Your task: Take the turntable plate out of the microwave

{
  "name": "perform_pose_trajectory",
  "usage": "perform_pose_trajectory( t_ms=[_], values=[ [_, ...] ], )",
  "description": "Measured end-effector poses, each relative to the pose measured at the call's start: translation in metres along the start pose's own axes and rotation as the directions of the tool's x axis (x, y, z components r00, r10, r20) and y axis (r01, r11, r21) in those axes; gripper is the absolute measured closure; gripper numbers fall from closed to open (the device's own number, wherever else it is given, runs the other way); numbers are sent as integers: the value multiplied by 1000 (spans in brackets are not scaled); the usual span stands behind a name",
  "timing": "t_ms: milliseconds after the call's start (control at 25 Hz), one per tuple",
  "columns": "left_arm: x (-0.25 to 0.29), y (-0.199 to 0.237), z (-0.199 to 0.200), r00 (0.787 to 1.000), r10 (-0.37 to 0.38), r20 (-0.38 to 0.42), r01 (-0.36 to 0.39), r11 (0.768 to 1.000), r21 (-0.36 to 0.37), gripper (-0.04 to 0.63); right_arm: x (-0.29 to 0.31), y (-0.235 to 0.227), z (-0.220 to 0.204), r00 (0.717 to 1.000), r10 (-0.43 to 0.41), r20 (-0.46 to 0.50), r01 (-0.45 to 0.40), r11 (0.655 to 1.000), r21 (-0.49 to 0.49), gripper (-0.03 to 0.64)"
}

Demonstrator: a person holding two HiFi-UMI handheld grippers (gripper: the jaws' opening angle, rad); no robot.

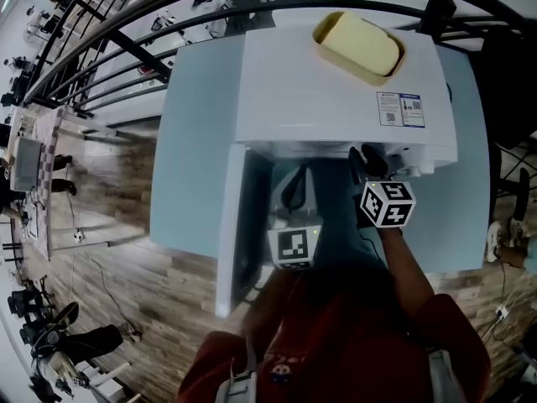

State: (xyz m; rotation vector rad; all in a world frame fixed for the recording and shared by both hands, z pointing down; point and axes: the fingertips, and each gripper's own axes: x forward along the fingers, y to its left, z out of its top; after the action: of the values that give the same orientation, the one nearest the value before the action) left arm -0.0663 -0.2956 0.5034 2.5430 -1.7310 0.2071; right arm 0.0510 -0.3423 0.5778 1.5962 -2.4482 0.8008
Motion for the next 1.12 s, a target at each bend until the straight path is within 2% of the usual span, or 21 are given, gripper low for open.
perform_pose_trajectory(
  t_ms=[160, 480, 600, 840, 1120],
  values=[
    [5, 1, -2, 1000, 4, -3, -4, 999, -46, 595, 14, -8, -9, 999, 5, -41, -1, 996, 87, 463],
    [17, 1, -14, 1000, -7, -22, 6, 999, -52, 595, 36, -18, -23, 996, 35, -86, -12, 964, 264, 449],
    [20, 0, -17, 999, -19, -37, 18, 999, -36, 595, 45, -20, -23, 995, 43, -92, -7, 932, 363, 449],
    [28, 3, -22, 999, -17, -39, 15, 998, -63, 595, 54, -28, -20, 996, 26, -86, 22, 861, 508, 446],
    [28, 5, -24, 999, -15, -40, 13, 998, -62, 595, 53, -29, -14, 1000, 18, -1, -13, 766, 642, 446]
  ],
)
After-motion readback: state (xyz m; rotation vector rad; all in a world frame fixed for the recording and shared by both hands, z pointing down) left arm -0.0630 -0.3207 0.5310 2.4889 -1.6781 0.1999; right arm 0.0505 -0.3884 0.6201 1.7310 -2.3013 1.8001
